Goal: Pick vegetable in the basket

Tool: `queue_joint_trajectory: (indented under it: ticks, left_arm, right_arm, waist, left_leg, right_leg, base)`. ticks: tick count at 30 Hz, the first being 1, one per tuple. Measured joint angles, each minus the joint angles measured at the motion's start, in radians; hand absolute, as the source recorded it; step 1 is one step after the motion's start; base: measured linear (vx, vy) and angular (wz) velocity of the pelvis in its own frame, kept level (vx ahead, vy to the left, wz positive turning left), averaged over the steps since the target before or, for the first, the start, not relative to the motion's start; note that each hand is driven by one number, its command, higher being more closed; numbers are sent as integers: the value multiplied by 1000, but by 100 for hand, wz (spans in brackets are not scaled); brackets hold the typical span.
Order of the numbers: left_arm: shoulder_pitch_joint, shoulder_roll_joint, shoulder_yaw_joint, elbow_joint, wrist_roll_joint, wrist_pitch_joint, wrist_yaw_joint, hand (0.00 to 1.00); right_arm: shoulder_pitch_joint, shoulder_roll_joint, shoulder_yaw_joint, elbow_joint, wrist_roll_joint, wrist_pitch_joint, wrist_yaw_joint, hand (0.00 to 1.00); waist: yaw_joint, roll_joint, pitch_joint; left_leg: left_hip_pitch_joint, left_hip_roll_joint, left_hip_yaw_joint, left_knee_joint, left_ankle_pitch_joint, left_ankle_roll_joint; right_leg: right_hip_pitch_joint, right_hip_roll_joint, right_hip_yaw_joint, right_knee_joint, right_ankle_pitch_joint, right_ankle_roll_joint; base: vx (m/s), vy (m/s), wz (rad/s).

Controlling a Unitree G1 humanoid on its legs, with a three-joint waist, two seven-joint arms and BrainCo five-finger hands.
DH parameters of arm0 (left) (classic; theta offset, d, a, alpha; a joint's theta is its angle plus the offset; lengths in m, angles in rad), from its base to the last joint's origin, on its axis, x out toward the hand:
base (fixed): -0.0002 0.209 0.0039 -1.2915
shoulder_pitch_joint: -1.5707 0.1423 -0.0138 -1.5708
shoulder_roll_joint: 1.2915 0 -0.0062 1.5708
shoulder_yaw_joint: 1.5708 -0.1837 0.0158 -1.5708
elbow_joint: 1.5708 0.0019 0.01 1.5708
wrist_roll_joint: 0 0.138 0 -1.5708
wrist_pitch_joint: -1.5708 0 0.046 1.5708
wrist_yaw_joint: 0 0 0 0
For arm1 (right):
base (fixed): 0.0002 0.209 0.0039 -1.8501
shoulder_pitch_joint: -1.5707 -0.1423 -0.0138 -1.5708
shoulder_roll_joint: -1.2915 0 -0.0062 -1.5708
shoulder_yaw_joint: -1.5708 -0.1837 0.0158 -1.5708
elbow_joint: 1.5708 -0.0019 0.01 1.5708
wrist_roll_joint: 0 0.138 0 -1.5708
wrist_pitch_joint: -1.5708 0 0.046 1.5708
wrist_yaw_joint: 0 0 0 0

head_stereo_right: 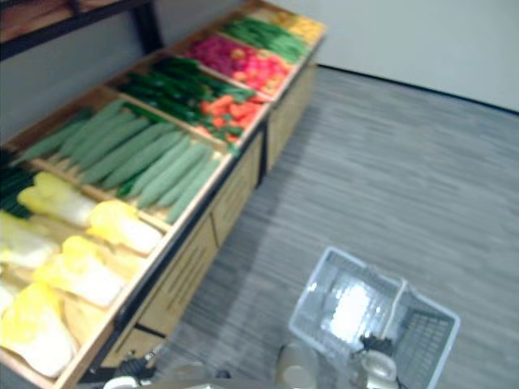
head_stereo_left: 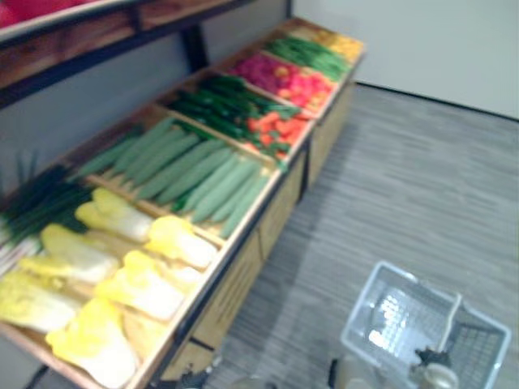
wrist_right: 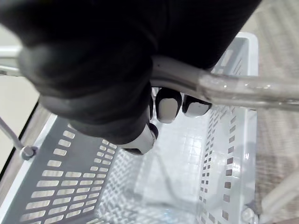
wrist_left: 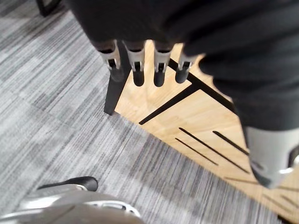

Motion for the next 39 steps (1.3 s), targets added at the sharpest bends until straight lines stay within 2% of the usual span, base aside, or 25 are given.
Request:
queue_joint_trajectory:
  ticks: [1, 2, 3, 4, 5, 7, 8, 9, 10, 11, 12, 14, 15, 17, 18, 21, 23, 24, 26, 27, 29, 31, 33, 36, 39]
  left_arm:
    - [0, 0, 0, -1, 0, -1, 3, 0]
    - [-2, 1, 2, -3, -1, -4, 7, 0]
    - [-4, 1, 2, -3, 0, -7, 9, 0]
    - [-13, 7, 3, -3, 0, -9, 9, 0]
    - [-18, 17, 13, -2, 0, -11, 8, 0]
    - [-14, -21, 40, -7, 0, -12, 8, 0]
    - [-7, -38, 53, -14, 0, -16, 8, 0]
    - [-8, -48, 76, -20, 0, -19, 8, 0]
    - [-10, -50, 82, -20, -1, -21, 8, 0]
    - [-18, -44, 83, -17, -4, -21, 7, 0]
    - [-19, -37, 79, -17, -4, -20, 7, 0]
    - [-19, -35, 65, -10, -4, -18, 7, 0]
    - [-25, -28, 58, 6, -4, -16, 4, 0]
    - [-27, -20, 58, 13, -4, -9, 3, 0]
    - [-25, -17, 54, 27, -1, 0, -3, 0]
    - [-20, -4, 34, 30, 1, 6, -10, 0]
    - [-27, 10, -1, 34, 2, 7, -14, 0]
    - [-30, 16, -17, 35, 2, 11, -15, 0]
    - [-28, 35, -49, 35, 4, 14, -17, 0]
    - [-28, 41, -61, 34, 6, 15, -20, 0]
    - [-38, 67, -70, 21, 33, 15, -30, 0]
    - [-51, 67, -72, -25, 33, 14, -32, 0]
    - [-75, 57, -72, -124, 33, 12, -30, 0]
    - [-92, 59, -51, -309, 33, 1, -14, 0]
    - [-131, 67, -24, -429, 35, -22, 28, 0]
  right_arm:
    - [0, -2, 0, 6, 0, 0, 0, 100]
    - [1, -1, 0, 7, 0, 0, 0, 100]
    - [2, 0, 0, 7, 0, 0, 0, 100]
    - [5, 1, -1, 12, 2, 1, 1, 100]
    - [11, 18, 0, 28, 3, 3, 1, 100]
    - [10, 5, -3, 35, 9, 7, -5, 100]
    - [0, 4, 1, 29, 20, 8, -5, 100]
    - [-4, 7, 9, 26, 24, 15, -6, 100]
    - [-3, 7, 20, 26, 24, 15, -6, 100]
    - [2, 5, 38, 27, 22, 12, -5, 100]
    - [5, -5, 49, 32, 19, 10, -4, 100]
    - [1, -29, 66, 44, 13, 9, -3, 100]
    - [-1, -29, 66, 50, -7, 9, -1, 100]
    - [-4, -16, 64, 54, -7, 9, 3, 100]
    - [6, 14, 50, 61, -7, 8, 6, 100]
    - [8, 52, -9, 83, -7, 9, 22, 100]
    - [8, 58, -62, 75, -6, 8, 25, 100]
    - [8, 58, -64, 62, -4, 7, 26, 100]
    - [6, 69, -61, 42, 4, 7, 26, 100]
    - [4, 81, -59, 41, 4, 5, 27, 100]
    - [-3, 97, -40, 43, 2, 8, 32, 100]
    - [2, 96, -24, 48, -7, 7, 37, 100]
    - [3, 91, -11, 47, -7, 9, 39, 100]
    - [5, 90, -9, 48, -7, 14, 39, 100]
    - [25, 84, -8, 46, -6, 9, 36, 100]
  waist:
    - [0, 0, -2]
    - [-1, -6, -6]
    - [-3, -9, -9]
    - [0, -28, -16]
    - [11, -44, -13]
    - [33, 4, -18]
    - [33, 27, -15]
    - [32, 31, -12]
    - [29, 30, -11]
    - [24, 22, -7]
    - [26, 14, -4]
    - [23, 20, -5]
    - [24, 20, 1]
    - [26, 20, -1]
    - [19, 4, -2]
    - [17, -15, -10]
    - [-6, -17, -10]
    - [-17, -19, -8]
    - [-22, -25, -7]
    - [-21, -25, -6]
    - [-16, -54, -10]
    - [-11, -62, -13]
    - [-13, -47, -15]
    - [-30, -27, -22]
    - [-34, 2, -30]
  left_leg:
    - [0, 5, -59, 3, 2, -3]
    - [-20, 9, -136, 18, -4, -18]
    - [-43, 10, -179, 39, -15, -36]
    - [-80, 2, -259, 83, -42, -79]
    - [-117, -11, -307, 133, -69, -118]
    - [-165, 41, -320, 192, -71, -134]
    - [-192, 74, -301, 212, -59, -155]
    - [-216, 121, -199, 212, -39, -183]
    - [-219, 148, -129, 211, -27, -201]
    - [-221, 204, 62, 197, -14, -210]
    - [-191, 243, 269, 175, 6, -186]
    - [-162, 269, 449, 161, 42, -164]
    - [-151, 257, 489, 133, 59, -159]
    - [-158, 224, 460, 110, 73, -142]
    - [-146, 172, 411, 51, 98, -125]
    - [-103, 77, 351, -104, 176, -102]
    - [-70, 7, 266, -235, 225, -93]
    - [-65, -4, 236, -256, 228, -92]
    - [-32, 0, 219, -267, 243, -94]
    - [-12, 16, 219, -263, 250, -89]
    - [8, 24, 237, -260, 251, -93]
    - [12, 39, 265, -264, 252, -103]
    - [-1, 50, 303, -264, 255, -111]
    - [-1, 61, 343, -264, 258, -115]
    - [4, 78, 370, -264, 257, -120]
  right_leg:
    - [1, 32, 61, -146, -13, -17]
    - [2, 85, 203, -326, -13, -18]
    - [4, 106, 280, -401, -12, -17]
    - [23, 122, 415, -541, 0, -12]
    - [46, 104, 454, -606, 33, 62]
    - [59, 119, 338, -588, 11, 23]
    - [86, 115, 247, -586, -2, -1]
    - [116, 101, 152, -589, -12, -18]
    - [132, 96, 114, -594, -14, -21]
    - [178, 71, 29, -615, -19, -31]
    - [213, 42, -34, -630, -22, -37]
    - [236, 19, -94, -646, -24, -36]
    - [250, -1, -142, -648, -26, -24]
    - [271, -21, -184, -665, -19, -9]
    - [310, -41, -225, -706, -10, 3]
    - [343, -74, -266, -738, -7, 7]
    - [356, -116, -324, -690, -8, 5]
    - [336, -132, -310, -625, -8, 4]
    - [291, -138, -219, -478, 11, -26]
    - [281, -116, -161, -455, -1, -39]
    - [286, -89, -140, -511, -4, -42]
    - [300, -69, -146, -568, -3, -40]
    - [313, -49, -151, -661, 1, -33]
    - [359, -15, -132, -807, 32, 18]
    - [368, 10, -105, -858, 67, 14]
  base:
    - [413, -317, 212]
    - [247, -266, 184]
    - [262, -371, 222]
    - [226, -410, 234]
    - [208, -434, 226]
    - [160, -405, 172]
    - [118, -427, 209]
    - [58, -340, 205]
    - [16, -310, 214]
    - [11, -241, 196]
    - [-6, -214, 182]
    - [-38, -52, 133]
    - [-53, 93, 112]
    - [-45, 130, 89]
    - [-5, 121, 85]
    - [18, 124, 86]
    - [29, 91, 108]
    - [13, 58, 87]
    - [61, 5, 46]
    - [95, -55, 15]
    - [92, -126, -24]
    - [72, -137, -50]
    - [27, -109, -50]
    - [10, -106, -45]
    - [-41, -41, -38]
